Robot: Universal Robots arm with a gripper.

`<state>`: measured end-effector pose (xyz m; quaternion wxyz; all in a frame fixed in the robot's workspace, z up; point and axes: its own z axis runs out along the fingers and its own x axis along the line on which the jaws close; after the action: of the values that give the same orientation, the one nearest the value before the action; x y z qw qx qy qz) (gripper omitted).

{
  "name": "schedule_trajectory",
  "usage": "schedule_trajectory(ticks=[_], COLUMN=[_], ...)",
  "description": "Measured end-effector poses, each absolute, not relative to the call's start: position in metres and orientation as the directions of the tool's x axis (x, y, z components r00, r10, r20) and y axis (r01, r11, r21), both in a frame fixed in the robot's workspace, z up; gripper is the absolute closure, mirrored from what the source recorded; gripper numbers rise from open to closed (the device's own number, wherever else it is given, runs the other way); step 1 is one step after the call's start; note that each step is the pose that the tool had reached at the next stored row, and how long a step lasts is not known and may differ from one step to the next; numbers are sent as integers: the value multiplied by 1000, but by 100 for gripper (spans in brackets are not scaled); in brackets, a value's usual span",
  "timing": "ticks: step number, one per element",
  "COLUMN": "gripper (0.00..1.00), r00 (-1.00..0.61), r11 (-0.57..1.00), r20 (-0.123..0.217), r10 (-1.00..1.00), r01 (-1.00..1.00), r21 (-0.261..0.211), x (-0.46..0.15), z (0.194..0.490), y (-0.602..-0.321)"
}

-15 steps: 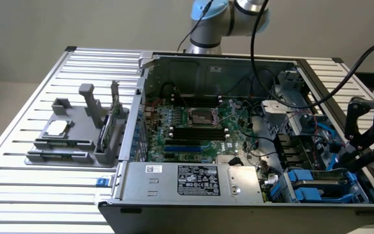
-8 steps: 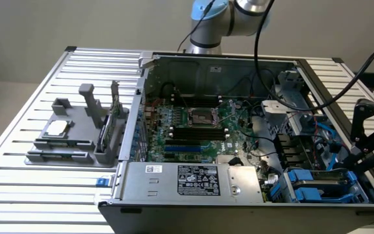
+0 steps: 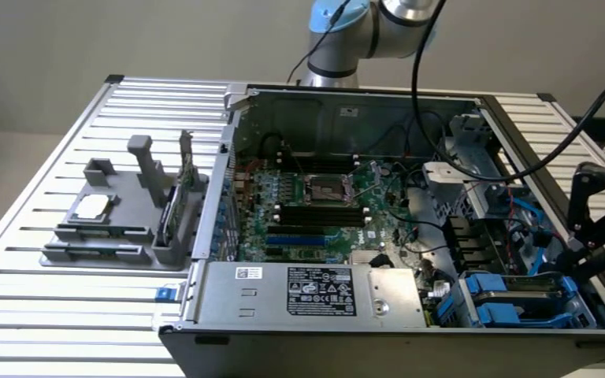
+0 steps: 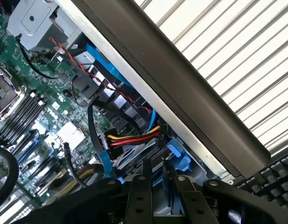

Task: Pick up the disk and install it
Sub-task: 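Insert the first disk wire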

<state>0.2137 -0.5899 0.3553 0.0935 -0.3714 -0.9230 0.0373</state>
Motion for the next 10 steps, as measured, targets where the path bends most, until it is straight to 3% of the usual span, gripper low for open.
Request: schedule_trajectory(ticks=[10], gripper=[76], r00=[-664], r11=[677], r20=[130], r10=[736], r01=[726], r21=[-124], x=[214], z=[351], y=[-590])
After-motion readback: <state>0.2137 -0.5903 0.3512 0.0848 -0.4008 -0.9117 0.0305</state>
